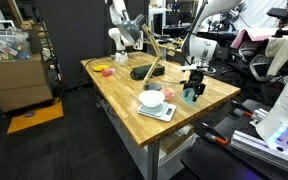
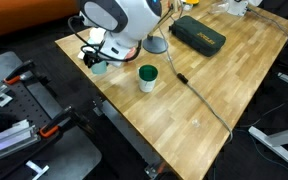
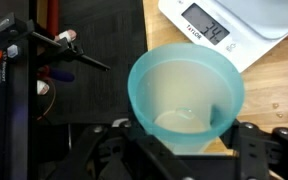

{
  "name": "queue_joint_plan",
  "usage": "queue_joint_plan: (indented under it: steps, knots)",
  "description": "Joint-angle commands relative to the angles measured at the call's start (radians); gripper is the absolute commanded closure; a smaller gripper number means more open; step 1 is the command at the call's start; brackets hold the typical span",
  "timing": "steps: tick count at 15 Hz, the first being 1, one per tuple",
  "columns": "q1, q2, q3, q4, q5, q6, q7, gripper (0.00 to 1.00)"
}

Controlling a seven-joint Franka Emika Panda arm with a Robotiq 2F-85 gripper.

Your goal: Pour the water out of the blue cup into the white bowl

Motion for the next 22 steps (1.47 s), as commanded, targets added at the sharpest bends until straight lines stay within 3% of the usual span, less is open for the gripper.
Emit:
queue_joint_plan:
  steps: [1, 7, 12, 17, 22]
  knots:
    - [-0.069, 0.029, 0.005, 0.0, 0.228, -0.049, -0.205, 0.52]
    - [-0.081, 0.099, -0.028, 0.082, 0.574, -0.207, -0.467, 0.52]
    - [-0.085, 0.148, -0.05, 0.117, 0.76, -0.378, -0.712, 0.52]
    - [-0.065, 0.192, -0.109, 0.094, 0.772, -0.479, -0.849, 0.52]
    - [-0.052, 0.192, -0.166, 0.067, 0.754, -0.469, -0.868, 0.52]
